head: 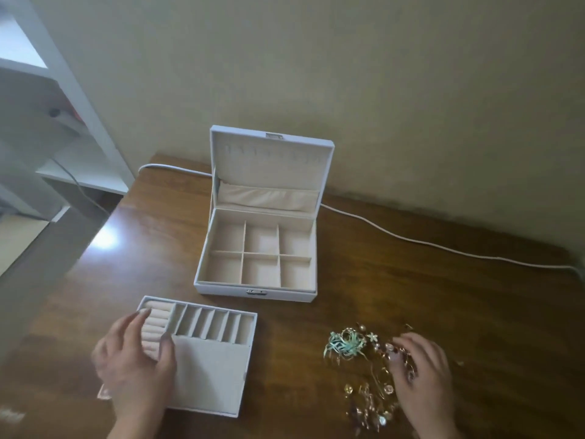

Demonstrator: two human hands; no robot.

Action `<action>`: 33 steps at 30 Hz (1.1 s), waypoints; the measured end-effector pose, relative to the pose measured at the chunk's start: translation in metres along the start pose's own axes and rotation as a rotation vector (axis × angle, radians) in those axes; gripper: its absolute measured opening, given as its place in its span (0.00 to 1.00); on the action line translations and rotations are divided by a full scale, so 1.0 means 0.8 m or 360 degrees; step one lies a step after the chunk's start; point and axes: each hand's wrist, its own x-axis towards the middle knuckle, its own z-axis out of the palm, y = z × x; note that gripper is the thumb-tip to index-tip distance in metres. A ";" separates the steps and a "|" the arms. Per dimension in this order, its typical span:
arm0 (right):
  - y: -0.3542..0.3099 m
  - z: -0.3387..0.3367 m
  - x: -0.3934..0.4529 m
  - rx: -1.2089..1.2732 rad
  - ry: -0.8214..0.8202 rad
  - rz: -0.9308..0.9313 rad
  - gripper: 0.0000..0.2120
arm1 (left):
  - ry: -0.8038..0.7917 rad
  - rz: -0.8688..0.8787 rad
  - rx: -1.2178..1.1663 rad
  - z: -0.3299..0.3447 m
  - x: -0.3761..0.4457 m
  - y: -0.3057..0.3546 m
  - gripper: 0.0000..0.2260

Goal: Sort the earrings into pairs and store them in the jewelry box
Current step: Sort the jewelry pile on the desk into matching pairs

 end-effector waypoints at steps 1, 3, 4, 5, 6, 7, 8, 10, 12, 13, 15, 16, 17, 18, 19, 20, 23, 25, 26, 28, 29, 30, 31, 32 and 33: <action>0.009 0.000 0.002 -0.0005 -0.0039 -0.0017 0.11 | 0.0062 0.0165 -0.0090 0.008 -0.014 0.023 0.22; 0.026 0.000 0.008 0.0010 -0.0070 -0.0077 0.10 | 0.0007 0.0557 -0.0296 0.031 -0.049 0.074 0.18; 0.031 0.000 0.012 0.0057 -0.0065 -0.0126 0.09 | -0.0088 0.0725 -0.0385 0.044 -0.068 0.099 0.17; 0.031 0.001 0.016 0.0123 -0.0057 -0.0207 0.08 | -0.0203 0.0866 -0.0479 0.059 -0.086 0.123 0.17; 0.029 0.002 0.021 0.0193 -0.0065 -0.0323 0.07 | -0.0329 0.0961 -0.0578 0.074 -0.102 0.145 0.18; 0.023 0.005 0.026 0.0250 -0.0108 -0.0453 0.06 | -0.0434 0.1015 -0.0653 0.091 -0.114 0.161 0.18; 0.018 0.009 0.031 0.0279 -0.0165 -0.0571 0.07 | -0.0531 0.1022 -0.0689 0.106 -0.123 0.174 0.17; 0.011 0.016 0.043 0.0256 -0.0221 -0.0719 0.08 | -0.0683 0.0959 -0.0670 0.137 -0.130 0.188 0.15; 0.011 0.019 0.054 0.0216 -0.0239 -0.0747 0.10 | -0.0858 0.0961 -0.0569 0.155 -0.130 0.195 0.14; 0.013 0.021 0.059 0.0211 -0.0262 -0.0741 0.11 | -0.0954 0.1029 -0.0497 0.160 -0.127 0.198 0.15; 0.021 0.029 0.063 0.0145 -0.0365 -0.0789 0.16 | -0.1085 0.1240 -0.0285 0.167 -0.123 0.201 0.19; 0.025 0.034 0.064 0.0091 -0.0388 -0.0852 0.18 | -0.1109 0.1325 -0.0196 0.170 -0.123 0.202 0.21; 0.029 0.040 0.066 0.0050 -0.0384 -0.0912 0.18 | -0.1118 0.1381 -0.0144 0.172 -0.123 0.202 0.23; 0.033 0.043 0.067 0.0033 -0.0361 -0.0949 0.18 | -0.1108 0.1425 -0.0125 0.175 -0.125 0.201 0.24; 0.038 0.046 0.070 0.0027 -0.0314 -0.0981 0.17 | -0.1058 0.1467 -0.0134 0.179 -0.128 0.199 0.24; 0.043 0.048 0.074 0.0019 -0.0262 -0.1013 0.15 | -0.0986 0.1495 -0.0157 0.183 -0.131 0.196 0.24; 0.065 0.040 0.082 0.0026 -0.0169 -0.1042 0.09 | -0.0770 0.1513 -0.0246 0.193 -0.137 0.185 0.19; 0.083 0.030 0.082 -0.0087 -0.0137 -0.1086 0.07 | -0.0670 0.1528 -0.0216 0.198 -0.140 0.181 0.14; 0.090 0.024 0.081 -0.0177 -0.0145 -0.1117 0.07 | -0.0628 0.1543 -0.0185 0.200 -0.141 0.179 0.12; 0.102 0.012 0.079 -0.0293 -0.0210 -0.1143 0.10 | -0.0602 0.1528 -0.0159 0.202 -0.143 0.176 0.06; 0.109 0.006 0.077 -0.0282 -0.0230 -0.1151 0.12 | -0.0625 0.1489 -0.0185 0.201 -0.142 0.176 0.03; 0.116 0.001 0.072 -0.0251 -0.0225 -0.1159 0.13 | -0.0665 0.1436 -0.0232 0.199 -0.143 0.174 0.01; 0.123 -0.004 0.067 -0.0232 -0.0220 -0.1160 0.12 | -0.0703 0.1385 -0.0281 0.197 -0.143 0.173 0.02; 0.128 -0.009 0.061 -0.0244 -0.0222 -0.1150 0.10 | -0.0731 0.1348 -0.0312 0.195 -0.142 0.173 0.03; 0.134 -0.014 0.055 -0.0257 -0.0226 -0.1123 0.07 | -0.0751 0.1312 -0.0324 0.191 -0.142 0.172 0.04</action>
